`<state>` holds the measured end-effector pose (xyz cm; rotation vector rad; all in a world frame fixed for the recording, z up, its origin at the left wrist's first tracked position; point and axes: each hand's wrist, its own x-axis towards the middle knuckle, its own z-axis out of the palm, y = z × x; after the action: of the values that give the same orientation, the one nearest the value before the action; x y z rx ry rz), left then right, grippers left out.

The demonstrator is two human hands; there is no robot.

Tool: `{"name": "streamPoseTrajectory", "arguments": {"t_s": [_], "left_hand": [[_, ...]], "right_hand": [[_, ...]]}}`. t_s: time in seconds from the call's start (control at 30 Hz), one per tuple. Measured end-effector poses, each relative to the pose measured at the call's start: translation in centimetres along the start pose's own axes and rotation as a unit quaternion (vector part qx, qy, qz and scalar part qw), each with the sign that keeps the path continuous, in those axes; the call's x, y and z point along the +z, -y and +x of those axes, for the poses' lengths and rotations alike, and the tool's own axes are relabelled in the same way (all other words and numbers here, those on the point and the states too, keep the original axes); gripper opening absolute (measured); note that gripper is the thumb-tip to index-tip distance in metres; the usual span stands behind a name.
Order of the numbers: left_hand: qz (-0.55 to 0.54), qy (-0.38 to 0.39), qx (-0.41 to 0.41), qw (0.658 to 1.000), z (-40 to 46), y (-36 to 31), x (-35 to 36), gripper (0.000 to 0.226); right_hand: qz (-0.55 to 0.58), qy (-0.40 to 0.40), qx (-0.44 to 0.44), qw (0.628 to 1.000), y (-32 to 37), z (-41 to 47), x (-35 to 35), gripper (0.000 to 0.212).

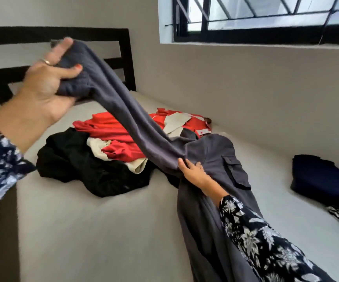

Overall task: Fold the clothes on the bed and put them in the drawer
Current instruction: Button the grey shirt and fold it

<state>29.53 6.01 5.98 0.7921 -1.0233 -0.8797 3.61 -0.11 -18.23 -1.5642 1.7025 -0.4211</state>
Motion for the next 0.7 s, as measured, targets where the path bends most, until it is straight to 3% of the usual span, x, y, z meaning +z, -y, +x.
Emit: {"name": "streamPoseTrajectory", "arguments": {"t_s": [0.03,0.1,0.27,0.37,0.47,0.5,0.53,0.57,0.6,0.63,0.67,0.7], "left_hand": [[-0.008,0.039,0.015,0.999,-0.2,-1.2,-1.7,0.042],[-0.053,0.081,0.002,0.995,0.5,0.0,5.2,0.043],[-0.055,0.293,0.006,0.955,-2.0,-0.6,16.9,0.051],[-0.028,0.46,-0.031,0.887,-6.1,-0.2,20.7,0.057],[0.062,0.564,-0.089,0.818,-10.6,2.9,20.9,0.056],[0.096,0.591,-0.093,0.795,-12.2,4.0,20.7,0.053],[0.14,0.613,-0.081,0.773,-13.7,5.4,20.3,0.049],[0.179,0.641,-0.074,0.743,-15.4,6.8,19.8,0.046],[0.211,0.666,-0.06,0.713,-17.4,8.0,19.5,0.043],[0.235,0.685,-0.051,0.687,-19.2,9.1,19.1,0.042],[0.256,0.695,-0.057,0.67,-21.2,10.0,18.6,0.042],[0.273,0.707,-0.058,0.65,-23.0,10.8,18.0,0.042]], "right_hand": [[0.071,0.006,-0.026,0.997,-0.3,-0.4,-0.8,0.077],[0.205,0.02,-0.053,0.977,-0.7,-1.7,-2.4,0.076],[0.36,0.048,-0.017,0.932,-3.5,-6.2,-6.3,0.096],[0.452,0.055,0.025,0.89,-5.9,-9.5,-8.7,0.091],[0.526,0.072,0.059,0.845,-8.4,-14.1,-10.7,0.073],[0.526,0.081,0.063,0.844,-8.9,-15.2,-10.7,0.077],[0.477,0.105,0.09,0.868,-8.1,-16.9,-9.4,0.087],[0.431,0.153,0.064,0.887,-8.6,-18.8,-8.9,0.085],[0.467,0.18,0.067,0.863,-9.1,-21.2,-9.1,0.067],[0.432,0.155,0.173,0.872,-8.3,-22.7,-9.5,0.049],[0.423,0.147,0.198,0.872,-8.9,-22.9,-9.5,0.046],[0.405,0.232,0.124,0.876,-11.3,-22.0,-8.9,0.06]]}}
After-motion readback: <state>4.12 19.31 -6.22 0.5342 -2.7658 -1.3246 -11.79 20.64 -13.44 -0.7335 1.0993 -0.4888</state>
